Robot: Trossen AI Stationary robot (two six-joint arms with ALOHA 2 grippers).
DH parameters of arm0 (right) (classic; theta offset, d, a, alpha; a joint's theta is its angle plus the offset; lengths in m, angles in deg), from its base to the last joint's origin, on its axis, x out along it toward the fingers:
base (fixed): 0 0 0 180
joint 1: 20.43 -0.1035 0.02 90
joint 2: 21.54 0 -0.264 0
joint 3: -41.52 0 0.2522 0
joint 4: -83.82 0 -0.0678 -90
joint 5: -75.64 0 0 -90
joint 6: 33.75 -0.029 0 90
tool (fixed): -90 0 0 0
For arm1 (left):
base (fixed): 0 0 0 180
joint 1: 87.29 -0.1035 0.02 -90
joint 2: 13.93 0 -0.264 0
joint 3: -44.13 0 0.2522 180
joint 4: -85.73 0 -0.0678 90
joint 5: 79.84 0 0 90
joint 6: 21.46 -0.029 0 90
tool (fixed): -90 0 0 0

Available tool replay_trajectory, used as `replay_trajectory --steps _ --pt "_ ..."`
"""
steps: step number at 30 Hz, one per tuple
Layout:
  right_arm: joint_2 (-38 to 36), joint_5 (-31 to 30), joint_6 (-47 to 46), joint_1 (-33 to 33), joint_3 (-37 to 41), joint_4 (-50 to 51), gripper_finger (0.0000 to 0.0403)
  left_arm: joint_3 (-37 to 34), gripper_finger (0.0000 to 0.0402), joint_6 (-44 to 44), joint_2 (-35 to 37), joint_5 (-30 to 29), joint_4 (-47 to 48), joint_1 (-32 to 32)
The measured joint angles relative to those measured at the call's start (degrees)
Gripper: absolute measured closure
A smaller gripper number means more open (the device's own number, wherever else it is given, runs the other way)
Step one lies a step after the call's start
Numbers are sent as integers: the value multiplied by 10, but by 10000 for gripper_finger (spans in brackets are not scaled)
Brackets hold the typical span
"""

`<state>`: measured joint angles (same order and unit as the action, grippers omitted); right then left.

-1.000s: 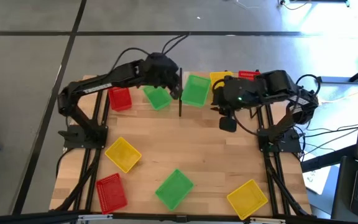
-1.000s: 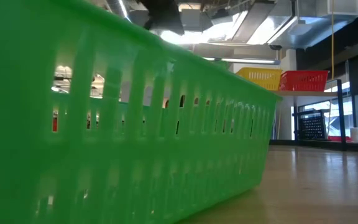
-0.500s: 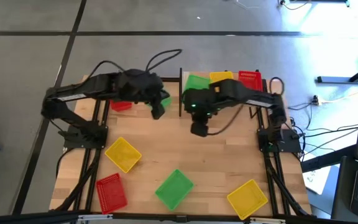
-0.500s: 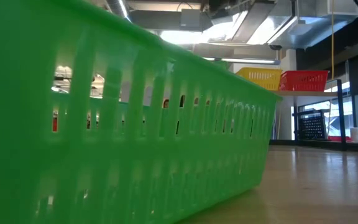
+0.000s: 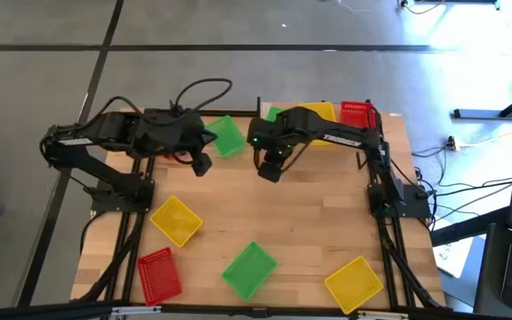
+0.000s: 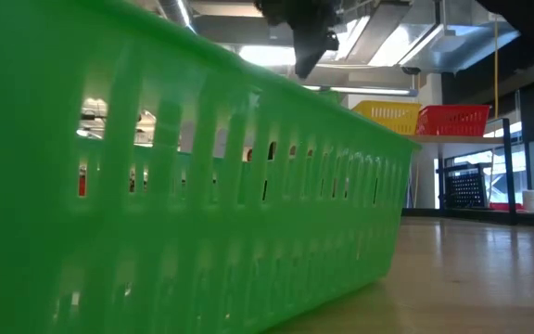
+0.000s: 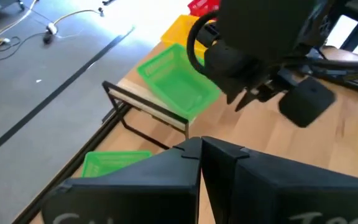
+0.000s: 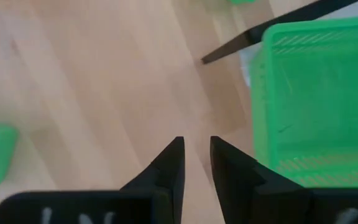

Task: Stack baskets on shelf by color
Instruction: Put the middle green bin on the shelf

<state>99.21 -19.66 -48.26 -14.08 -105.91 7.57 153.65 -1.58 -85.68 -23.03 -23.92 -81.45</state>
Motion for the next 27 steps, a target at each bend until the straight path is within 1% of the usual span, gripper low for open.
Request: replay_trajectory --steps 6,9,11,21,23,27 --pt "24 -17 7 26 0 0 327 0 401 7 6 -6 1 10" --pt "30 -62 19 33 0 0 327 0 400 8 6 -7 1 10" --pt "30 -81 27 34 0 0 327 0 401 8 6 -7 0 10" --pt "30 -96 72 43 0 0 327 0 401 10 6 -8 0 2" --pt "24 -93 93 42 0 0 327 0 400 10 6 -8 1 0" --pt "0 -31 107 28 -4 0 335 0 401 26 6 -8 26 0"
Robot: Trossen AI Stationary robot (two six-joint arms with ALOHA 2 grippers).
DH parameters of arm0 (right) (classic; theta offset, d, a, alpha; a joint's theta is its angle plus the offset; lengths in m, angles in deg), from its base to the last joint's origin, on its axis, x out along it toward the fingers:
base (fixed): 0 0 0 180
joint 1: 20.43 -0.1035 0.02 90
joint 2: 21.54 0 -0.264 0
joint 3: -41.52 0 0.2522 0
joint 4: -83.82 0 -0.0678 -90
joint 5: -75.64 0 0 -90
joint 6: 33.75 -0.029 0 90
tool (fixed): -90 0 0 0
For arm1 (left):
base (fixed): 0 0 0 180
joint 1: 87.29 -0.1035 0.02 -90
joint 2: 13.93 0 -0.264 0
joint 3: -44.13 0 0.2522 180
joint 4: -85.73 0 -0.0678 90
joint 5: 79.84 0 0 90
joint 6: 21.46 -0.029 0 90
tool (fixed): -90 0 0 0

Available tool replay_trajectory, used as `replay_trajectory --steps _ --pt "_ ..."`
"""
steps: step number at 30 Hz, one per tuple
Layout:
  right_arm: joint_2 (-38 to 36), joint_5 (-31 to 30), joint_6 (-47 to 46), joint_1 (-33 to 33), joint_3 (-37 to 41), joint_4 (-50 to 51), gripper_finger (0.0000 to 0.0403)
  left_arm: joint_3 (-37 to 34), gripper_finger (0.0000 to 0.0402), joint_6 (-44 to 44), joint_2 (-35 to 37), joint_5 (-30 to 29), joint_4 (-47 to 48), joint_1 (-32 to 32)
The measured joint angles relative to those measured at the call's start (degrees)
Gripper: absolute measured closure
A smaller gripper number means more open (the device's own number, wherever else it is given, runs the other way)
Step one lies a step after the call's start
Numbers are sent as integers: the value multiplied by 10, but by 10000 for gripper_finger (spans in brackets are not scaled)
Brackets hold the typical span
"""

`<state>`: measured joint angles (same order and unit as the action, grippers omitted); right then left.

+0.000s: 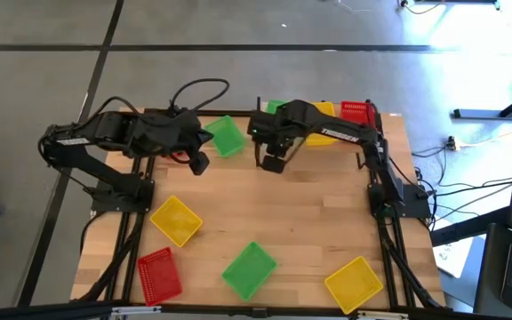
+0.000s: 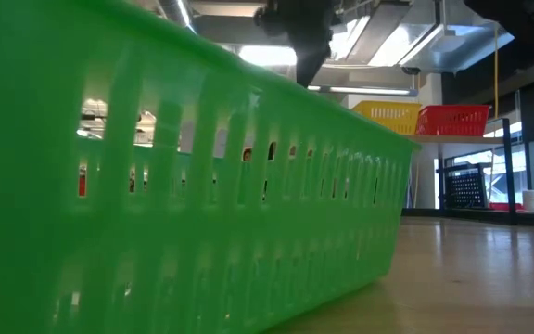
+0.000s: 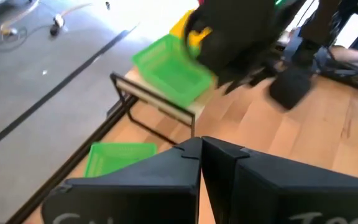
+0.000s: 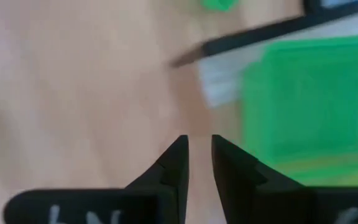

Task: Stack baskets on shelf by color
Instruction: Put the middle green bin on the shelf, then stack the right yellow bin on the yellow bin on the shelf

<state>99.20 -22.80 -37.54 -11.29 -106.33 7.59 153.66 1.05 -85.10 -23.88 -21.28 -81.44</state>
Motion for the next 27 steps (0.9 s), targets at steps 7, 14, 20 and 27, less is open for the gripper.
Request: replay_trajectory --steps 7,14,20,27 --pt "-71 5 4 -44 0 0 353 0 401 44 0 0 70 2" --pt "-151 7 13 -109 0 0 354 0 401 45 0 0 94 2" --pt "-206 44 -9 -178 0 0 354 0 401 45 0 0 93 2" --pt "-250 66 -38 -269 20 -1 354 0 401 44 0 7 93 2"
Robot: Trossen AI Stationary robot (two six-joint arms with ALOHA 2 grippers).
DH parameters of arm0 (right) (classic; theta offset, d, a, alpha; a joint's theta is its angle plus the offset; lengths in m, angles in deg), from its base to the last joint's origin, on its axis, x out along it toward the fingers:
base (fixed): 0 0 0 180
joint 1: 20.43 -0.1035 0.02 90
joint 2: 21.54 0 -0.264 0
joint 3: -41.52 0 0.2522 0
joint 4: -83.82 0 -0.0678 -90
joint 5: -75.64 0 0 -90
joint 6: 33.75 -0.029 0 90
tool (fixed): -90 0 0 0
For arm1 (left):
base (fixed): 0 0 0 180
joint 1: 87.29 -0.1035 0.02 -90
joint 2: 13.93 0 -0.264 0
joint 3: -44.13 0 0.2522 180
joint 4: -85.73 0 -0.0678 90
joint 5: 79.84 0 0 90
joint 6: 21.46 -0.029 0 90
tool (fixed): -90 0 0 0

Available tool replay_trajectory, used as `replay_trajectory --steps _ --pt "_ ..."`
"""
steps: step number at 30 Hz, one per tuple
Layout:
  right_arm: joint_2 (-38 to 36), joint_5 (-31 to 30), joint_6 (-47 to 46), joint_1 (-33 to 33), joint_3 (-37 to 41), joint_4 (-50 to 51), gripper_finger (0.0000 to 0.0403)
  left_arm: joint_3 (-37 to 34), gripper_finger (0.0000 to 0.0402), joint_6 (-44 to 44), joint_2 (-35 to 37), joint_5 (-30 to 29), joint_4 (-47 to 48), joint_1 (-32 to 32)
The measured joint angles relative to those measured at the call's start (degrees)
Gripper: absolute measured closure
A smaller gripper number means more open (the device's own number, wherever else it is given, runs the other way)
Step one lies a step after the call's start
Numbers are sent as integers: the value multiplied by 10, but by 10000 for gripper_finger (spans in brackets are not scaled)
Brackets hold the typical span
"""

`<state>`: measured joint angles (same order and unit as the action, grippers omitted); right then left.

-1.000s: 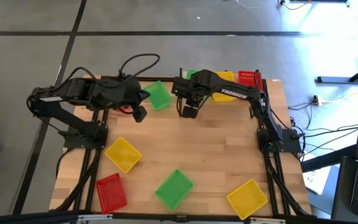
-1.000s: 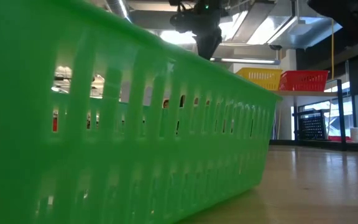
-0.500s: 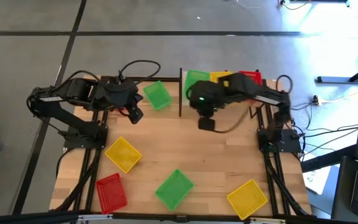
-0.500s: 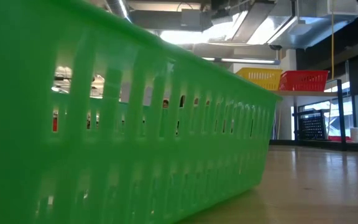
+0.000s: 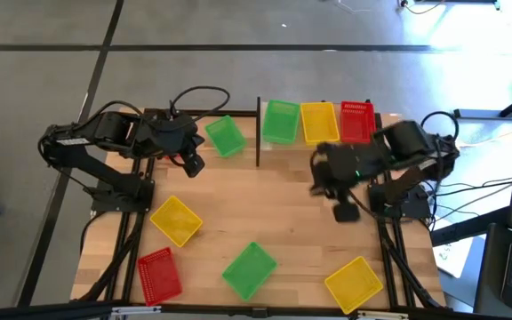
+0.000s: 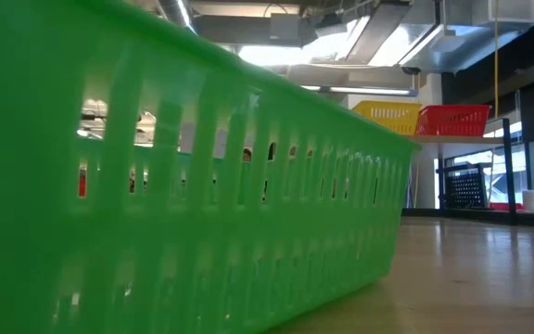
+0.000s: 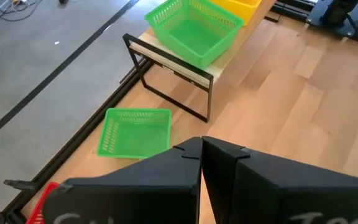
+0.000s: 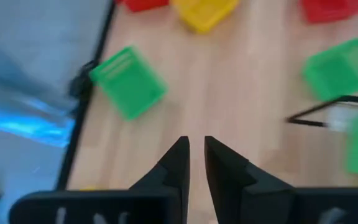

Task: Stack baskets on shelf by color
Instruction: Stack the right yellow bin on the yellow bin on the shelf

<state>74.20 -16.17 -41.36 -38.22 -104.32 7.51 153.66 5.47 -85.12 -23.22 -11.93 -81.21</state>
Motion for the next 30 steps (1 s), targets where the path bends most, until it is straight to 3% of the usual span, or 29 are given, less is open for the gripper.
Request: replay_trajectory --steps 11,14,19,30 --pt "-133 -8 -252 -89 249 -5 354 0 401 -4 0 3 0 0" --pt "-157 24 -301 -114 327 -21 354 0 401 -5 0 3 0 0" --pt "-165 119 -254 -155 431 -119 354 0 401 -5 0 3 0 0" --pt "-152 225 -203 -192 601 -275 354 0 401 -6 0 3 0 0"
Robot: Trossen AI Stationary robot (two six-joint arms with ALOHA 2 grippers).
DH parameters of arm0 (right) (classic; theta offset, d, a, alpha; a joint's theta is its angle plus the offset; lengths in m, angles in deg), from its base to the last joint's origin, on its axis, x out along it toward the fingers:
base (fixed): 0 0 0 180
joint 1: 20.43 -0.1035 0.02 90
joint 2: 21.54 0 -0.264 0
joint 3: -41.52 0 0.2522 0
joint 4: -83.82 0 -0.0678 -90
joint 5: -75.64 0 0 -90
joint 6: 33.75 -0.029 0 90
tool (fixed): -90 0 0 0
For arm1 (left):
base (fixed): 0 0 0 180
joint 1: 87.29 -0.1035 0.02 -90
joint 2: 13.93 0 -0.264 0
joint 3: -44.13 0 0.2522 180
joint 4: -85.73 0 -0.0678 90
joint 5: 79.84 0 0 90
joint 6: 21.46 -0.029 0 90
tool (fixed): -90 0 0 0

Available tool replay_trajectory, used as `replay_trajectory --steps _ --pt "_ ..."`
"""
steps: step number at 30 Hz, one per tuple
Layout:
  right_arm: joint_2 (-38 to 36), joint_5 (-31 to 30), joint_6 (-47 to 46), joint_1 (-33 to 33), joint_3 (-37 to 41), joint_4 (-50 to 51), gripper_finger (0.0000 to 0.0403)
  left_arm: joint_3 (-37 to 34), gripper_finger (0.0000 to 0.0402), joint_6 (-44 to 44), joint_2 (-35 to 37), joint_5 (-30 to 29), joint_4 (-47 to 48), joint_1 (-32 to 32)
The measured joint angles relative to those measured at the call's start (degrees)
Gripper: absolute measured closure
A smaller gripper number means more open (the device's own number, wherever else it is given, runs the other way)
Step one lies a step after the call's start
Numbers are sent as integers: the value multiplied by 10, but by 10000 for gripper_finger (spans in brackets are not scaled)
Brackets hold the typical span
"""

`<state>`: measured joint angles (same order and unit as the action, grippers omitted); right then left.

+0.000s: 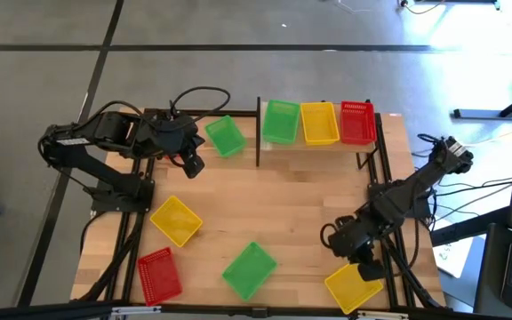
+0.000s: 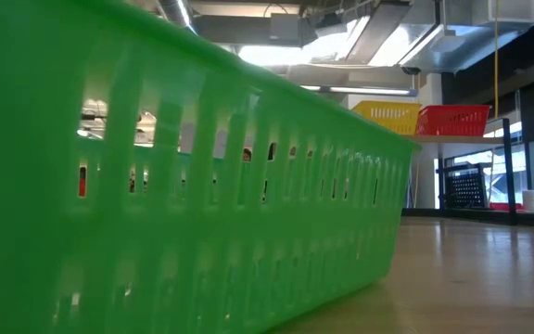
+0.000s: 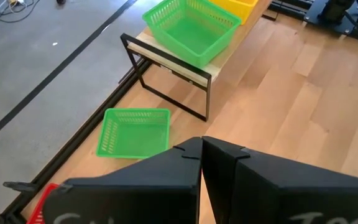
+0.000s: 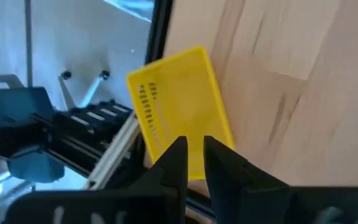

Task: Stack baskets on shelf by color
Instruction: Stack the right yellow bin on the yellow bin on the shelf

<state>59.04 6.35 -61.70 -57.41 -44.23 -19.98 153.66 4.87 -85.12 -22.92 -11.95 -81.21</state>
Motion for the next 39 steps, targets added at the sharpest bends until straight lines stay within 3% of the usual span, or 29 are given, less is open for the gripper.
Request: replay_trajectory --steps 8,23,35,39 --pt "0 5 13 -14 72 -19 354 0 401 -59 0 67 0 0" --pt "0 0 -5 -17 153 -65 353 0 401 -59 0 68 -1 -1" --pt "0 -26 -16 -17 160 -130 331 0 401 -44 0 68 -1 -1" --pt "0 -27 -18 -17 160 -134 364 0 401 -44 0 68 -1 -1"
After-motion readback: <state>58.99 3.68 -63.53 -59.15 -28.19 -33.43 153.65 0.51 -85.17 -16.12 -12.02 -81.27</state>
